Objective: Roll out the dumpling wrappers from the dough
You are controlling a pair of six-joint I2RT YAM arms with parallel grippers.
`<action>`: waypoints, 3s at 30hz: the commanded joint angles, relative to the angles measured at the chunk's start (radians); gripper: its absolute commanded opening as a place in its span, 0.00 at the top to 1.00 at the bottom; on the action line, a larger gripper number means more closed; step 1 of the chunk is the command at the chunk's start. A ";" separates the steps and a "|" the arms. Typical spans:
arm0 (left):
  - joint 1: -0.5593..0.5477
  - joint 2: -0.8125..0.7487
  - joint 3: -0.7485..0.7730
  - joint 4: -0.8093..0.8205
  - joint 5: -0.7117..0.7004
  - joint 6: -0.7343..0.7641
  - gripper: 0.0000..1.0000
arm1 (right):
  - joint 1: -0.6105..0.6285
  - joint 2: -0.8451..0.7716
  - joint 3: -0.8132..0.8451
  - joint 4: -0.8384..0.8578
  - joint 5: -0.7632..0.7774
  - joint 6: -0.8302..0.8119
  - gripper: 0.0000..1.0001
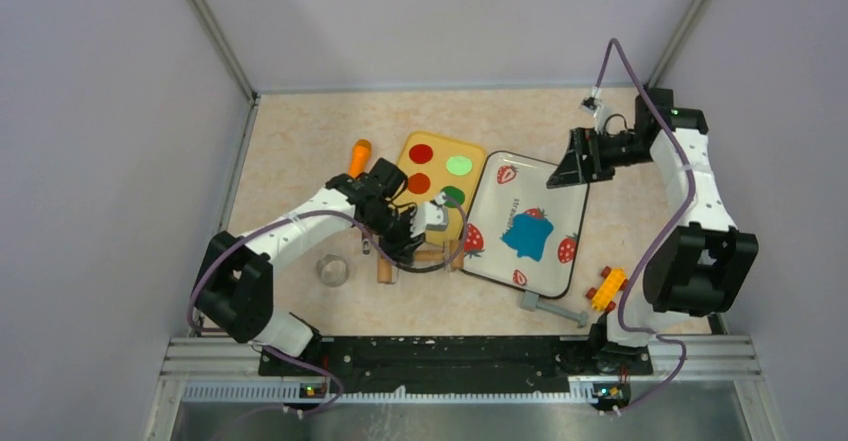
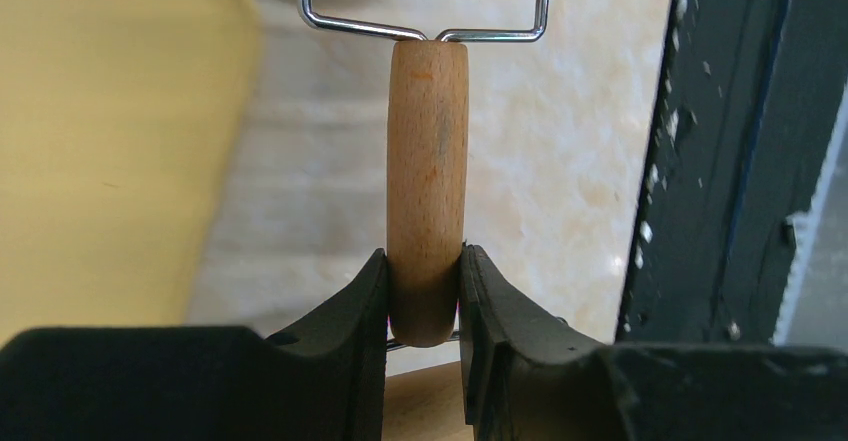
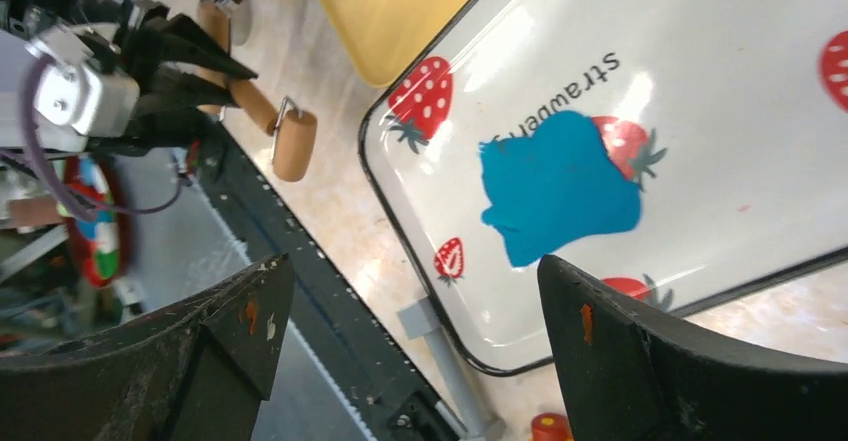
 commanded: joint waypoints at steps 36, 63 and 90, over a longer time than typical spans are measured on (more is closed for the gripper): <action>0.492 -0.235 -0.074 -0.087 -0.444 -0.267 0.42 | 0.000 -0.217 0.048 0.126 0.308 0.116 0.07; 0.621 -0.101 -0.237 -0.035 -0.385 -0.151 0.90 | 0.000 -0.209 0.035 0.115 0.278 0.109 0.12; 0.086 0.095 0.476 0.070 -0.189 -0.645 1.00 | -0.023 -0.405 -0.206 0.435 0.394 0.488 0.23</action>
